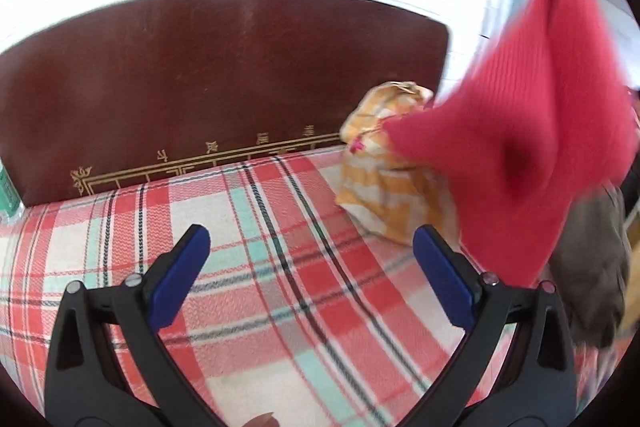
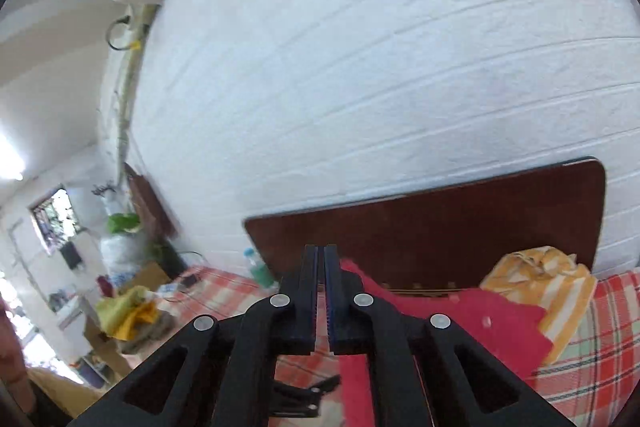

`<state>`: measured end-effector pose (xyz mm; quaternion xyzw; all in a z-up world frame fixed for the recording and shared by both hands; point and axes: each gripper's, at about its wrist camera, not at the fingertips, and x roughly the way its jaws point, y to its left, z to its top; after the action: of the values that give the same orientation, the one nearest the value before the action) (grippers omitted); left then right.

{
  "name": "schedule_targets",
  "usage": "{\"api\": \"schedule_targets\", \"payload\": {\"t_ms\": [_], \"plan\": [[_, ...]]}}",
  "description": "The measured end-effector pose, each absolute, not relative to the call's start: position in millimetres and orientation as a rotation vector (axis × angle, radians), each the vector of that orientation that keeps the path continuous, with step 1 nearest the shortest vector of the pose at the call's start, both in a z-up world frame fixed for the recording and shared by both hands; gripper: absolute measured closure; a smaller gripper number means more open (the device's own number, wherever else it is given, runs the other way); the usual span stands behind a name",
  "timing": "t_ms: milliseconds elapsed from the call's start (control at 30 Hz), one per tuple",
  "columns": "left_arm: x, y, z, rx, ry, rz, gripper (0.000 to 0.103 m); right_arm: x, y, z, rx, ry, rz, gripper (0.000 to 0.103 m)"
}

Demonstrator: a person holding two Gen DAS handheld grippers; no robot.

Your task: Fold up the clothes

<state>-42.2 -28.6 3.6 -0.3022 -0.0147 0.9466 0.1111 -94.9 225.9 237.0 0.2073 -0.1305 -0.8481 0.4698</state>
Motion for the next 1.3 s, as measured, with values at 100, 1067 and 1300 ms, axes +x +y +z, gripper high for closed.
{"api": "schedule_targets", "payload": {"t_ms": [100, 1067, 1300], "plan": [[-16, -36, 1, -0.887, -0.026, 2.753, 0.001, -59, 214, 251, 0.451, -0.222, -2.095, 0.099], [60, -118, -27, -1.018, -0.156, 2.757, 0.001, -49, 155, 32, 1.137, -0.044, -2.117, 0.084], [82, -109, 8, -0.788, -0.014, 2.679, 0.001, 5, 174, 159, 0.778, -0.264, -2.006, 0.084]]}}
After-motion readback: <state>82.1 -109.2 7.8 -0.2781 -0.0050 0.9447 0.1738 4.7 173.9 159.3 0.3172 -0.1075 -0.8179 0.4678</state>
